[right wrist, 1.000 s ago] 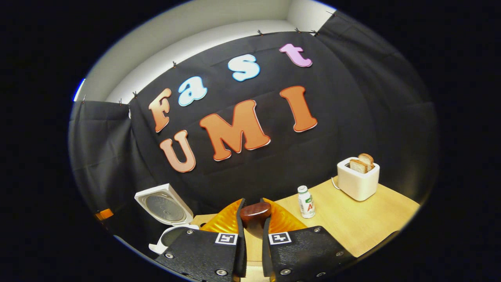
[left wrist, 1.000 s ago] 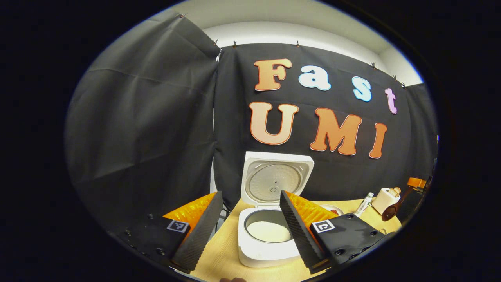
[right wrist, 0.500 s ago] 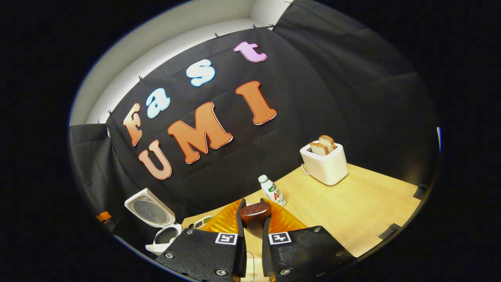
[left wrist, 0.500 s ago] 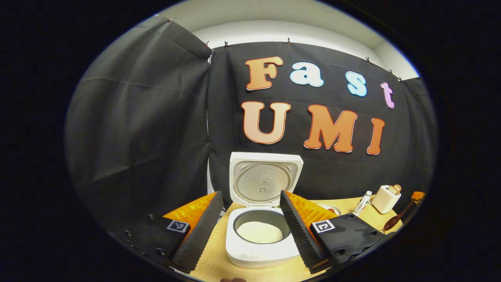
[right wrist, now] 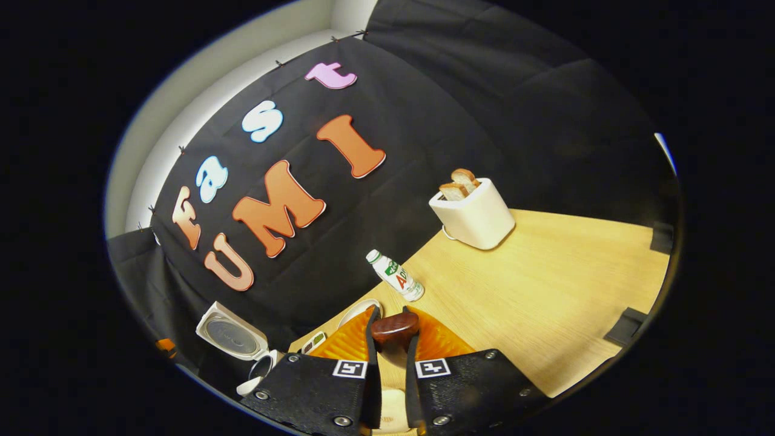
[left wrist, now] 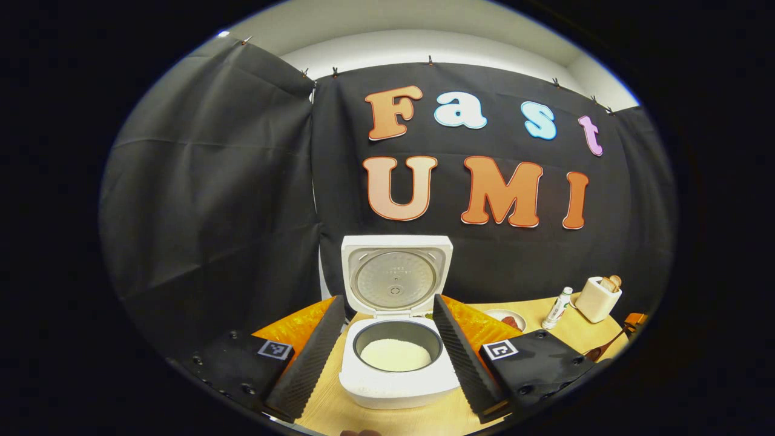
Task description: Close the left gripper, press the button to open the rice cooker; take a wooden spoon from the chopstick holder with the right hand, scoop a spoonful of rice and pour it into the rice cooker, then put the wooden spoon back into the chopstick holder.
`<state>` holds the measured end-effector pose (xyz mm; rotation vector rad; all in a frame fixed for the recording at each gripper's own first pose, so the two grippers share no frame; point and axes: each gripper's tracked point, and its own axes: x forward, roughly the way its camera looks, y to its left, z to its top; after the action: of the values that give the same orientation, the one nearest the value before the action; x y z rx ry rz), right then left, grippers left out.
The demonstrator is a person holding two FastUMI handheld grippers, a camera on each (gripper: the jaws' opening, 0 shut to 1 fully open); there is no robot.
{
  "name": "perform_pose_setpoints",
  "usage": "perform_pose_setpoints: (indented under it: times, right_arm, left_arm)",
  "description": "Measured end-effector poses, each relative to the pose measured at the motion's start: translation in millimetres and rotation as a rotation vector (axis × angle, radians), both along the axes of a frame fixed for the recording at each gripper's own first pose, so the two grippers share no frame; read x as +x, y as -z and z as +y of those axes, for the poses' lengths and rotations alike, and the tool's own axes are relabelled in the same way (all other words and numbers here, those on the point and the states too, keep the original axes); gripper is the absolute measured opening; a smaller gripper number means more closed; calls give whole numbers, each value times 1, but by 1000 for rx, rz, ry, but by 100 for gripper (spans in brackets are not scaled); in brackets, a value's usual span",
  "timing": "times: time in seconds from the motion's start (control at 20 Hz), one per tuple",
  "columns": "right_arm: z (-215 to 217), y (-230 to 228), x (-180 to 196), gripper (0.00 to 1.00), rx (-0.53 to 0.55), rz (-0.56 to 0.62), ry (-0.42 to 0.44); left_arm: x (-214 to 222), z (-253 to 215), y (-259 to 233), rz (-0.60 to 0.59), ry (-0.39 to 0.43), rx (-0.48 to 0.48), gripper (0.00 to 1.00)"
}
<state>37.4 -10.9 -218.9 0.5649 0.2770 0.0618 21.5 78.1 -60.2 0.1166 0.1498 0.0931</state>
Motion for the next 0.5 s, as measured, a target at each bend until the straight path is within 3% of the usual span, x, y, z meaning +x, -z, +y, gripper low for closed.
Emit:
perform_pose_setpoints:
  times: [0.35,0.5]
  right_arm:
    - [0,33,5,15,-7,47,-14]
    - [1,38,7,20,-7,65,-17]
  left_arm:
    - [-7,1,7,13,-22,-4,98]
    - [-10,3,7,11,-22,2,98]
